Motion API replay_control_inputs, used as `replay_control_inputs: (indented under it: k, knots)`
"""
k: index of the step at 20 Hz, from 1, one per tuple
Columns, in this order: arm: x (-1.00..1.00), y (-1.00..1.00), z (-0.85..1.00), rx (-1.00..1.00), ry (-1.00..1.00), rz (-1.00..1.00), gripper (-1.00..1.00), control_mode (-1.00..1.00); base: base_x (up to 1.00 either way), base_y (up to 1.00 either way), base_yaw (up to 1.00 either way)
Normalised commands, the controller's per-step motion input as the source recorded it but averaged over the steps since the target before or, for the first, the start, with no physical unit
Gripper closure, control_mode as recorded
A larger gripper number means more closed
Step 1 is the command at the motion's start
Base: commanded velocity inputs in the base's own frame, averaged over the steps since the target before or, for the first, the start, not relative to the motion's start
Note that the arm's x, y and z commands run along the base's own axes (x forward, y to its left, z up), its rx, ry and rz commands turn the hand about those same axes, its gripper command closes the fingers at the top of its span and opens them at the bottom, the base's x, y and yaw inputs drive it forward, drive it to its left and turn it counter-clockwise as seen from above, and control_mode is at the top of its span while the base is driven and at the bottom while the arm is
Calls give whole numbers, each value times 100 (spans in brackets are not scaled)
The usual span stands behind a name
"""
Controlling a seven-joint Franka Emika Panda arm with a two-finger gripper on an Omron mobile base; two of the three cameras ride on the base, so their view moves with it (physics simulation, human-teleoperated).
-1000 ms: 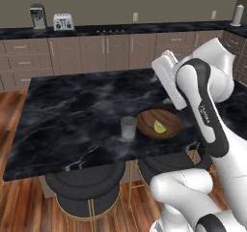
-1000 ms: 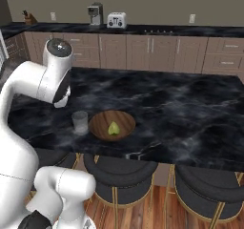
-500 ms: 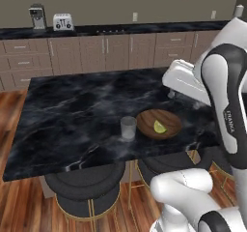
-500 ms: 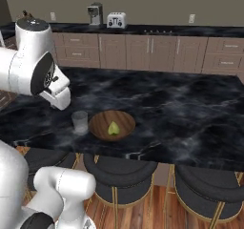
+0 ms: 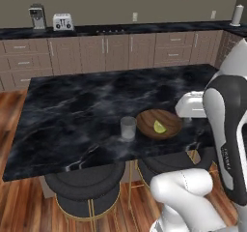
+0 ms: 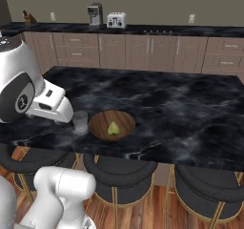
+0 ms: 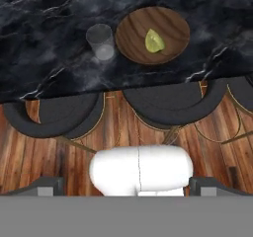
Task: There is a bowl on the dining counter. Grab a lemon wedge from the fridge and place it in the bowl. Then get the liquor bottle and glass cup from the cabinet and place them next to the bowl.
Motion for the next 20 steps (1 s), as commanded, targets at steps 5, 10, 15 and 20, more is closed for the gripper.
replay_control_inputs:
  k: [5,10,15,20]
  knots:
    - [14,-5,-27,-1,10,0,-100,-100,0,0,0]
    - [-15,-7,-13,0,7,-1,-100,-100,0,0,0]
    - [-57,-3,-7,0,-4,-3,-100,100,-40,-7,-3]
    - [0,0,0,0,0,0,-100,100,-97,-73,-13]
